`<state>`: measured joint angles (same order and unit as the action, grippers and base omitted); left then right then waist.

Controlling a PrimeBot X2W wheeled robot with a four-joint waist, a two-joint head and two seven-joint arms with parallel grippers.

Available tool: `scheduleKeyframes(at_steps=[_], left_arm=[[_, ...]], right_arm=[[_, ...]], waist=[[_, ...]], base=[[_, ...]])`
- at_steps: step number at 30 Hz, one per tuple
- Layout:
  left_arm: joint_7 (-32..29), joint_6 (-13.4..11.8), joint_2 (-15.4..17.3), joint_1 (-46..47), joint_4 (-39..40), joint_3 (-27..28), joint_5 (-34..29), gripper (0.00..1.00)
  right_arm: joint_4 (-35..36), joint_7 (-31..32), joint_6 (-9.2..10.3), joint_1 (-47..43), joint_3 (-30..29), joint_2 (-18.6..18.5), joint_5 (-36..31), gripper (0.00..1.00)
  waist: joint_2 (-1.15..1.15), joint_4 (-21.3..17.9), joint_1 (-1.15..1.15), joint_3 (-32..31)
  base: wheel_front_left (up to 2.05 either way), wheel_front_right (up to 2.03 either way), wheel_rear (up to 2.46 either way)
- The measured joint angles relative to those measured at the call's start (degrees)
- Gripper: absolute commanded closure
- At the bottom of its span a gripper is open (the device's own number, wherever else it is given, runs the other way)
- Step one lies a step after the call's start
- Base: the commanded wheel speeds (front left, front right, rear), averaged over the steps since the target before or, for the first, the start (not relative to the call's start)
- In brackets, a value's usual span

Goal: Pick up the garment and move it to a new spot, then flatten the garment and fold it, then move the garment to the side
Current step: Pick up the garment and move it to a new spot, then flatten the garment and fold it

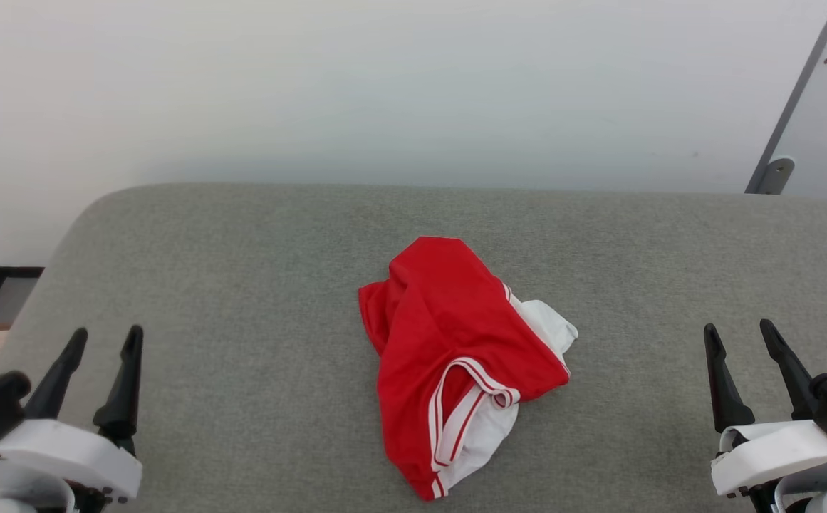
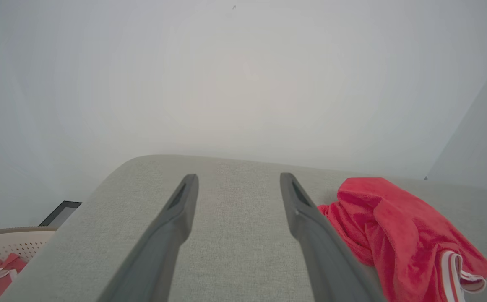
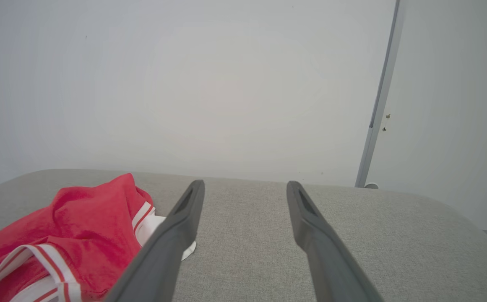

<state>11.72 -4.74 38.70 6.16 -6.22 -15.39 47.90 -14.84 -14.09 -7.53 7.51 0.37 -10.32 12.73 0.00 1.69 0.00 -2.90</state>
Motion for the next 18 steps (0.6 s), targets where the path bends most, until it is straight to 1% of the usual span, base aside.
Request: scheduleKeyframes(at_steps=[3,10,18], left_arm=[[0.7,-0.6,0.0,-1.5,0.6,1.0,0.4,0.00],[1.7,-0.3,-0.1,-3.1,0.7,2.3,1.1,0.00],[1.9,-0.2,-0.5,-3.1,0.6,2.2,1.0,0.00]], right_arm=[[0.1,0.0,0.00,0.0,-0.3,0.0,-0.1,0.00],[0.6,0.1,0.00,-0.3,-0.9,0.0,-0.2,0.00],[0.9,0.5,0.00,-0.7,-1.0,-0.1,-0.3,0.00]], waist=[[0.00,0.5,0.00,0.0],[0.00,1.5,0.00,-0.1],[0.00,2.2,0.00,0.1]], base=[[0.00,0.00,0.00],[0.00,0.00,0.00],[0.00,0.00,0.00]])
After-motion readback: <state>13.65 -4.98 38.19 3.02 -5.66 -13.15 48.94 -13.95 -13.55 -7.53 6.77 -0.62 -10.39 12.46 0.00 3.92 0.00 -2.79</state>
